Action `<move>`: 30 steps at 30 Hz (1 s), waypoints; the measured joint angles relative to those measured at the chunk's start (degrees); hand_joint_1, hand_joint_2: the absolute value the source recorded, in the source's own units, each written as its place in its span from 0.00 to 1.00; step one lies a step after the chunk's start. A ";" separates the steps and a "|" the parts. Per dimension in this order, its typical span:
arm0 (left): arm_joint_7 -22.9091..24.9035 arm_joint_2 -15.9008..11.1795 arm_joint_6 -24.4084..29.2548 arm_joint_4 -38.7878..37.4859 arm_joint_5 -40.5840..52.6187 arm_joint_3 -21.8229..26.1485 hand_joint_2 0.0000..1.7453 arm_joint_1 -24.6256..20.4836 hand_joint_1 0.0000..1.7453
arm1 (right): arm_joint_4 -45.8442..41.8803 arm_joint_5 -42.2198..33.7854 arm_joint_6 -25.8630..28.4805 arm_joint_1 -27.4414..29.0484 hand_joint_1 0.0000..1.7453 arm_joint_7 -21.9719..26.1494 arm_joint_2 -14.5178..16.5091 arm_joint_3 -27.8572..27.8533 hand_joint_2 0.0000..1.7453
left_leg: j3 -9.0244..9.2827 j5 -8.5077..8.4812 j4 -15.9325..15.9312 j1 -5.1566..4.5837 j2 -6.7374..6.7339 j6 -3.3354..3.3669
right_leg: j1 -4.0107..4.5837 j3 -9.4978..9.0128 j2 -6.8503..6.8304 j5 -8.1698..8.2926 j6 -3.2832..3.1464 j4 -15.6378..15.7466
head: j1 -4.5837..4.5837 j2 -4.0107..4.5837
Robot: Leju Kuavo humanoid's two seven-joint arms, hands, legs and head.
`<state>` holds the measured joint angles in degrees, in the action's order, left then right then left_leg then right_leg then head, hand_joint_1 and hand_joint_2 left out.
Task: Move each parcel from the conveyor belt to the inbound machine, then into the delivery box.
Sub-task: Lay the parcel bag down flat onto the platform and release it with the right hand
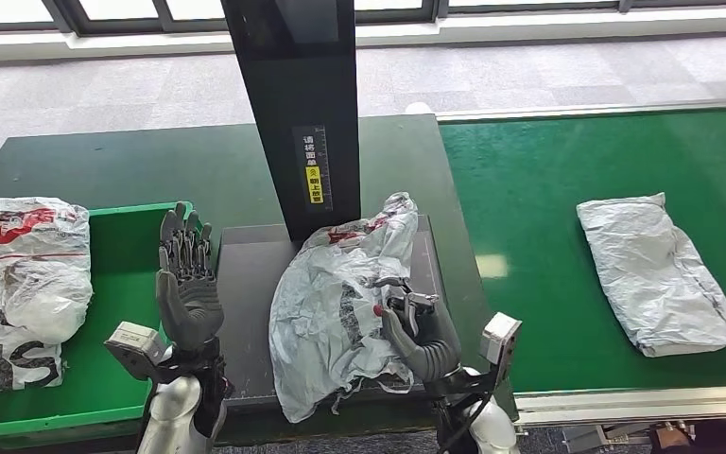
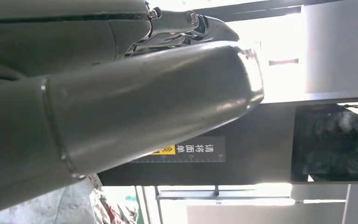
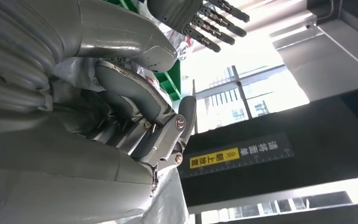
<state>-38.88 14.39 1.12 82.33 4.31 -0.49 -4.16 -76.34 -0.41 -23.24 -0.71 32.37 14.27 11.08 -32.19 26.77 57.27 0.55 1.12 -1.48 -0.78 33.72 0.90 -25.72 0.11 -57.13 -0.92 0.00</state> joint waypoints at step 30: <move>-0.02 -1.65 1.64 -0.15 0.83 -4.00 0.00 0.43 0.00 | 5.85 5.38 8.05 0.62 0.00 -4.98 -1.42 1.62 0.75 | 0.00 0.00 0.01 -0.01 0.02 0.00 | -0.02 -0.02 0.01 0.00 0.00 0.01 | 0.00 0.00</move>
<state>-38.91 12.74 2.76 82.18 5.14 -4.49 -3.73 -70.49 4.97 -15.19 -0.09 27.39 12.85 12.70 -32.19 26.77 57.28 0.54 1.14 -1.48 -0.79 33.70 0.92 -25.72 0.11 -57.12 -0.92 0.00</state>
